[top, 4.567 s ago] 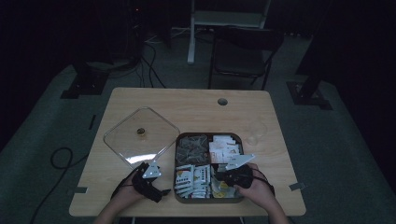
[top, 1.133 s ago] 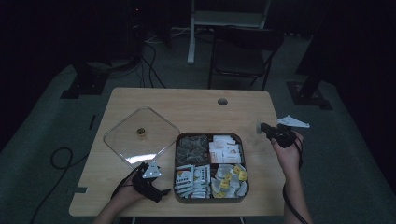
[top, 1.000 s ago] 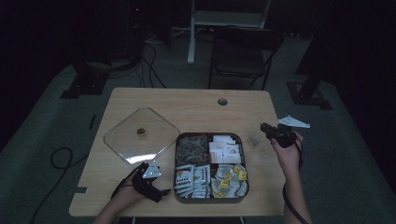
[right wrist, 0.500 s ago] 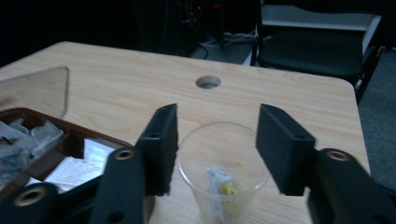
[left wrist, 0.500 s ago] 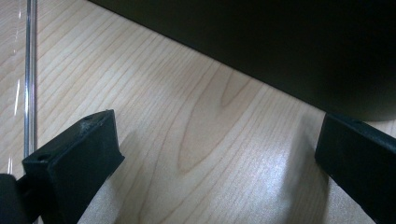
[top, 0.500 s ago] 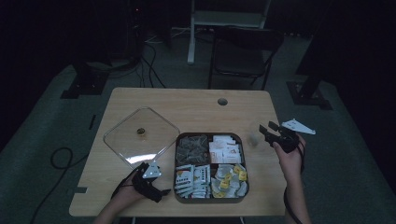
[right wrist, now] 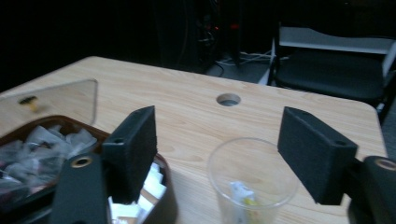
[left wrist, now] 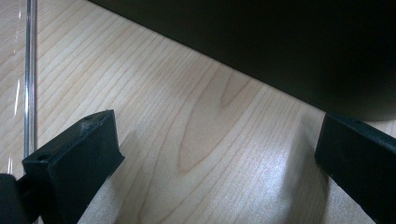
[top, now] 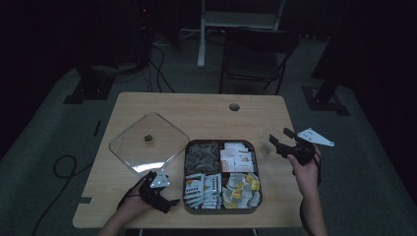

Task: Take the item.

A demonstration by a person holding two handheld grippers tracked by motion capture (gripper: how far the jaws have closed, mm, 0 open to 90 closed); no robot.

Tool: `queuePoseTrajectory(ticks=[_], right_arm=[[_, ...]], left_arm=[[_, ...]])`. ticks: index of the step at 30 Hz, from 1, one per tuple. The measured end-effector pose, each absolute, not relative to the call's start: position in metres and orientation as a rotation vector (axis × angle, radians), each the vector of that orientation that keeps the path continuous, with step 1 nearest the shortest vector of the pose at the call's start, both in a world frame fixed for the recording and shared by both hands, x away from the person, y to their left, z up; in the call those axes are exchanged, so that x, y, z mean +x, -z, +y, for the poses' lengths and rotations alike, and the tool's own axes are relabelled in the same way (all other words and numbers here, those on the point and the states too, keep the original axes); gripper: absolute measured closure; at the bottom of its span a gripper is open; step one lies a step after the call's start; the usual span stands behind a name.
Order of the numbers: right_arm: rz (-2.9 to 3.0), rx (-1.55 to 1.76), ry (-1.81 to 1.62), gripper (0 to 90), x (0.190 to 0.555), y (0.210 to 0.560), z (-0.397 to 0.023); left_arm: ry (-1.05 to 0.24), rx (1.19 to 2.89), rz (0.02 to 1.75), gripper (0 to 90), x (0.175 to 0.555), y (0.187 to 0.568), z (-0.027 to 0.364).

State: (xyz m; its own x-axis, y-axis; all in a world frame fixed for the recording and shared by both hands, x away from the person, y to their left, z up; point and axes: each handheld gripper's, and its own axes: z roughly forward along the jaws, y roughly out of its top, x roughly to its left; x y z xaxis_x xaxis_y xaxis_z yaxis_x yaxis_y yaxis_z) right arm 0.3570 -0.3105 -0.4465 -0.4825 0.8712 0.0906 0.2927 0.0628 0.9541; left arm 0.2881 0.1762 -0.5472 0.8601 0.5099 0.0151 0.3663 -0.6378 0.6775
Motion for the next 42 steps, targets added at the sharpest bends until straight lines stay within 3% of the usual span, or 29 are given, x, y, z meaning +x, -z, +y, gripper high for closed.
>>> queuePoseTrajectory(ticks=[9,19,42], right_arm=[[1.862,1.111,-1.461,19.4,0.343,0.443,-0.303],[1.906,1.066,-1.485,18.6,0.332,0.451,-0.298],[2.060,1.122,-1.392,18.6,0.317,0.510,-0.303]], left_arm=[[-0.268,2.327,0.632,0.3,0.288,0.547,0.176],[-0.267,2.330,0.631,0.4,0.288,0.547,0.176],[-0.267,2.331,0.630,0.3,0.288,0.547,0.176]])
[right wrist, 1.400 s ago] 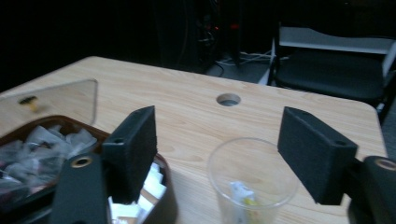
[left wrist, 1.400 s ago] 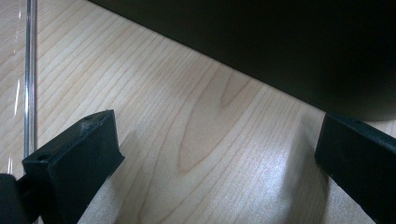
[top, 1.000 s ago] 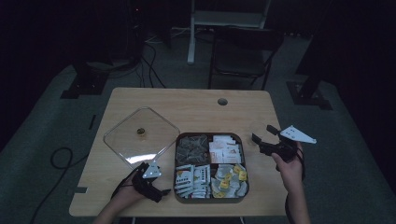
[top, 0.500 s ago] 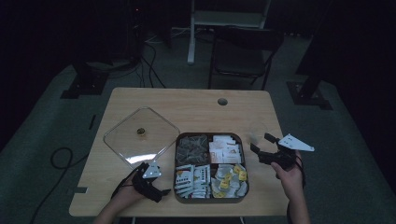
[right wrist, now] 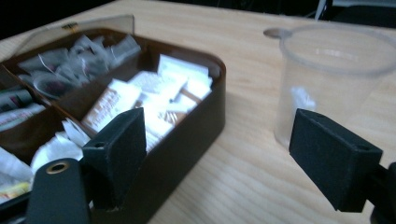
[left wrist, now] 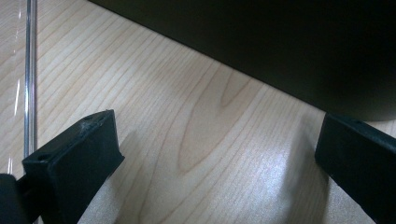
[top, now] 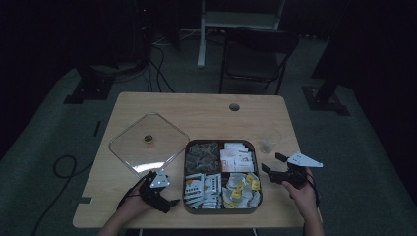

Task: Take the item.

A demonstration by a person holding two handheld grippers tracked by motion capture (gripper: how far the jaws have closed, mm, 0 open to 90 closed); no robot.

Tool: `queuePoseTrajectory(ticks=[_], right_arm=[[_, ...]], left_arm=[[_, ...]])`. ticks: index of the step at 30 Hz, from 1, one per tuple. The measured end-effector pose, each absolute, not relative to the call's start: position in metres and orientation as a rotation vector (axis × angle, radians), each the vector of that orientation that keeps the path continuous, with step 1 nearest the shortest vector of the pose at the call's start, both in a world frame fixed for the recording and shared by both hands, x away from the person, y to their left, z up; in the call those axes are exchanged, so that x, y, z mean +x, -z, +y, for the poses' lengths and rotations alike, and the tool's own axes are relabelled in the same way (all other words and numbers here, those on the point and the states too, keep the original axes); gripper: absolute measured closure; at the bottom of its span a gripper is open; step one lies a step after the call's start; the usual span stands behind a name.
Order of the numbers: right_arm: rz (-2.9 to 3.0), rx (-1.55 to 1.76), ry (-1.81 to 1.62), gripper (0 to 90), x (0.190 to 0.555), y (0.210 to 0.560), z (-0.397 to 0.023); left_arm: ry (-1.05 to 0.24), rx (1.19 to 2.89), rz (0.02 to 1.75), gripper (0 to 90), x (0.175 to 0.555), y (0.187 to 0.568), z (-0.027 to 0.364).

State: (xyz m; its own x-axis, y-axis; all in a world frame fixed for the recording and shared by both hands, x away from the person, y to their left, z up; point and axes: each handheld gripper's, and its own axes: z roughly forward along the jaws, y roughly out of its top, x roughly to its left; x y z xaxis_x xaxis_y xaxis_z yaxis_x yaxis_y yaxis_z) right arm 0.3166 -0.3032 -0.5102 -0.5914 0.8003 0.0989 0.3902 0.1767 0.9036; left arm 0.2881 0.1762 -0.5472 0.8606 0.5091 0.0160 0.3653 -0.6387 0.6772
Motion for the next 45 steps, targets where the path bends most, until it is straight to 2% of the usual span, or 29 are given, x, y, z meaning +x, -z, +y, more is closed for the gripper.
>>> queuePoseTrajectory(ticks=[19,41,45], right_arm=[[2.217,1.167,-1.224,18.6,0.320,0.544,-0.299],[2.368,1.113,-1.058,18.5,0.323,0.550,-0.290],[2.360,1.115,-1.030,16.4,0.323,0.550,-0.289]], left_arm=[[-0.267,2.331,0.630,0.4,0.288,0.547,0.176],[-0.269,2.330,0.633,0.3,0.288,0.547,0.176],[-0.270,2.330,0.633,0.3,0.288,0.547,0.176]])
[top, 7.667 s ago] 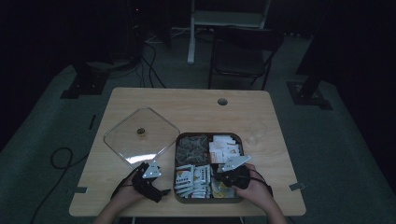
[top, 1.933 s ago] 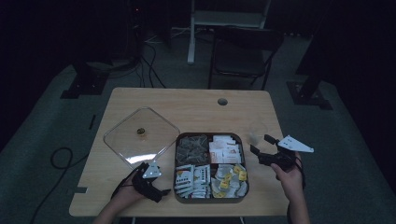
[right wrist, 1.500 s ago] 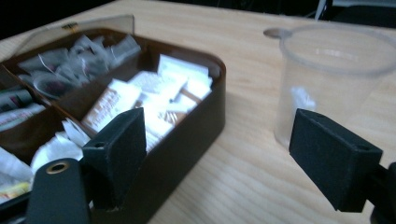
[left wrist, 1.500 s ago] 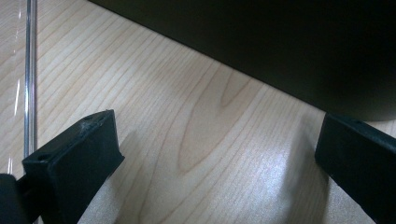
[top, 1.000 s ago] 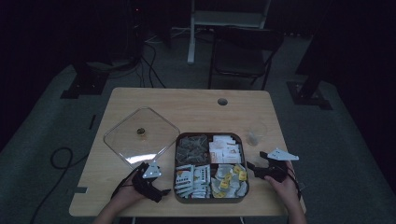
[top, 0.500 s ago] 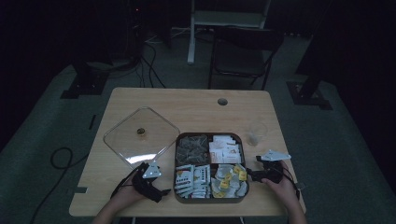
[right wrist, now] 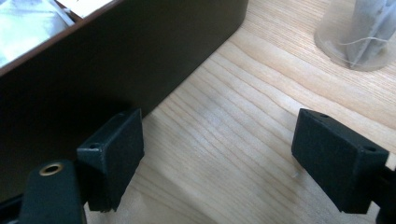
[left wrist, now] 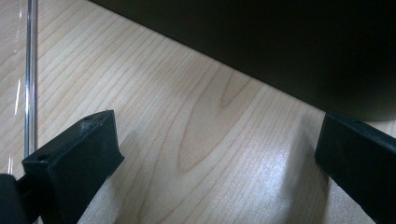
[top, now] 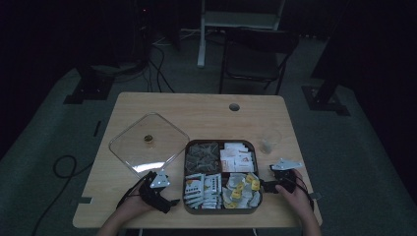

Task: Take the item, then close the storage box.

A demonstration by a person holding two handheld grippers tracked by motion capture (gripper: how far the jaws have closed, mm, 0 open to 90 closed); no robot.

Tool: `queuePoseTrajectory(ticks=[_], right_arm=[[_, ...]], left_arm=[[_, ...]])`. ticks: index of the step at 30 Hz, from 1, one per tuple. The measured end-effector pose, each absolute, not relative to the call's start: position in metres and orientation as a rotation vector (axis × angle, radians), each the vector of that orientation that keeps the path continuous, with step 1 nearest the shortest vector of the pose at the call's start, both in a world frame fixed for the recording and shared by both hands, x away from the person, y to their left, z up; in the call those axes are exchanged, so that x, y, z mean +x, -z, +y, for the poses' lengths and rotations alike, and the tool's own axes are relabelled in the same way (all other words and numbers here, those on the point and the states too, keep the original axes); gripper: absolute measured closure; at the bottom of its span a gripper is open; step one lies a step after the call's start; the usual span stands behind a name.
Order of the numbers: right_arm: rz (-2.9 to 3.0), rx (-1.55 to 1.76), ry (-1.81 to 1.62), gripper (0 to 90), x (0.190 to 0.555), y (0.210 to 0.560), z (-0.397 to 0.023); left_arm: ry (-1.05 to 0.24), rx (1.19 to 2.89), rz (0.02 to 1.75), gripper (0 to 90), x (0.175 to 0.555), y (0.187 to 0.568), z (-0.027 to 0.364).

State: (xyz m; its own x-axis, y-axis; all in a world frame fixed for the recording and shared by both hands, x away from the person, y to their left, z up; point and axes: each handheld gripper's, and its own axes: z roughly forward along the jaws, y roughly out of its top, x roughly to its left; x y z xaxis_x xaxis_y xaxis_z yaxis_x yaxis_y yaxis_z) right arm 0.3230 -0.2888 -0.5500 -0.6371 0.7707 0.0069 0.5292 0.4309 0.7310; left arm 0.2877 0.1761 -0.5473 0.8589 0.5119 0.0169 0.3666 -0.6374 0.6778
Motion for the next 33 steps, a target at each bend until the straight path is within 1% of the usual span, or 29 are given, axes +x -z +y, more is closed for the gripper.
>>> queuePoseTrajectory(ticks=[14,17,21,33], right_arm=[[2.360,1.116,-1.029,16.3,0.323,0.550,-0.289],[2.358,1.117,-1.026,16.3,0.323,0.550,-0.289],[2.358,1.119,-1.026,16.3,0.323,0.550,-0.289],[2.357,1.118,-1.027,16.3,0.323,0.550,-0.289]], left_arm=[[-0.259,2.339,0.606,0.4,0.285,0.547,0.178],[-0.251,2.362,0.602,0.4,0.283,0.545,0.176],[-0.268,2.372,0.606,1.2,0.284,0.543,0.177],[-0.313,2.281,0.701,1.2,0.290,0.526,0.188]])
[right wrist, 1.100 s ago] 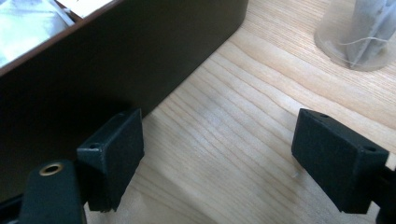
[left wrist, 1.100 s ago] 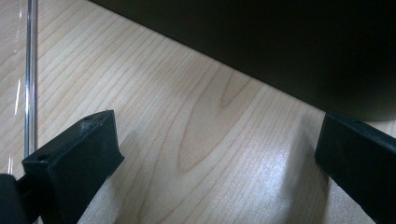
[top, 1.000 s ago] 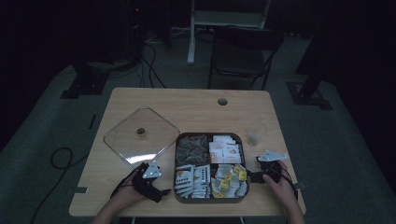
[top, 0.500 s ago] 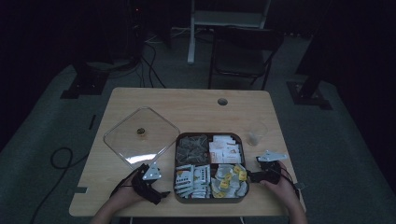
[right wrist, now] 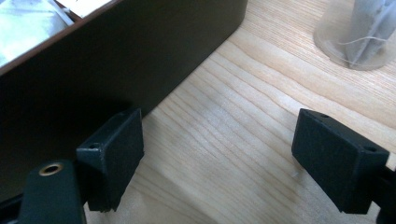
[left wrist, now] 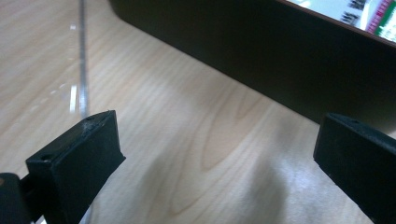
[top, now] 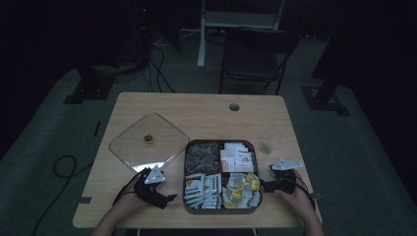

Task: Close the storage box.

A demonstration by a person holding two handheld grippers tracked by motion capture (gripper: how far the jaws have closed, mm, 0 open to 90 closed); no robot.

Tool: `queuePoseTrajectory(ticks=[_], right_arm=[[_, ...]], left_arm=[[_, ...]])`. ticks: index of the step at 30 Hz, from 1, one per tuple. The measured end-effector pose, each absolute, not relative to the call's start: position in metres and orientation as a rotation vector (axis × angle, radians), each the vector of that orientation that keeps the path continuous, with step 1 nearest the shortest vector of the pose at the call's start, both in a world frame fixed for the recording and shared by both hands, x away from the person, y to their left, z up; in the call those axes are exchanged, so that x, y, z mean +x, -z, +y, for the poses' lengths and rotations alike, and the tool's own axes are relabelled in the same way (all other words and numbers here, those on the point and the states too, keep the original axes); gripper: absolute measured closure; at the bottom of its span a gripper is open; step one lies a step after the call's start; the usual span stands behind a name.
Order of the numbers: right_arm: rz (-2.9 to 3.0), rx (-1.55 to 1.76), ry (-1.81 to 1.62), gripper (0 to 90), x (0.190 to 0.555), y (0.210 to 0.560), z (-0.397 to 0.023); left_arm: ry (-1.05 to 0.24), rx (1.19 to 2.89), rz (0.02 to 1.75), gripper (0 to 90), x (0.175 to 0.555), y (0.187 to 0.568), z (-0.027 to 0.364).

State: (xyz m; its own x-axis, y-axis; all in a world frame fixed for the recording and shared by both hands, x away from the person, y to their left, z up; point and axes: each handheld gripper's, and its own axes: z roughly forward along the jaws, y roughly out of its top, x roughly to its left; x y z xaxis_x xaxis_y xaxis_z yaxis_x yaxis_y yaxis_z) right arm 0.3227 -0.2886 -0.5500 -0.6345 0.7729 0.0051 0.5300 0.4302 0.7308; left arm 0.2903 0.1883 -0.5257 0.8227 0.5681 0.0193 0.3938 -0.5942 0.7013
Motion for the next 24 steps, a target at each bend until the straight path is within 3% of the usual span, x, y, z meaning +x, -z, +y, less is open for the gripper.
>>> queuePoseTrajectory(ticks=[14,24], right_arm=[[2.358,1.117,-1.027,16.3,0.323,0.550,-0.289],[2.357,1.117,-1.027,16.3,0.323,0.550,-0.289]], left_arm=[[-0.389,2.194,0.819,1.3,0.310,0.515,0.206],[-0.515,2.052,0.980,1.3,0.333,0.508,0.225]])
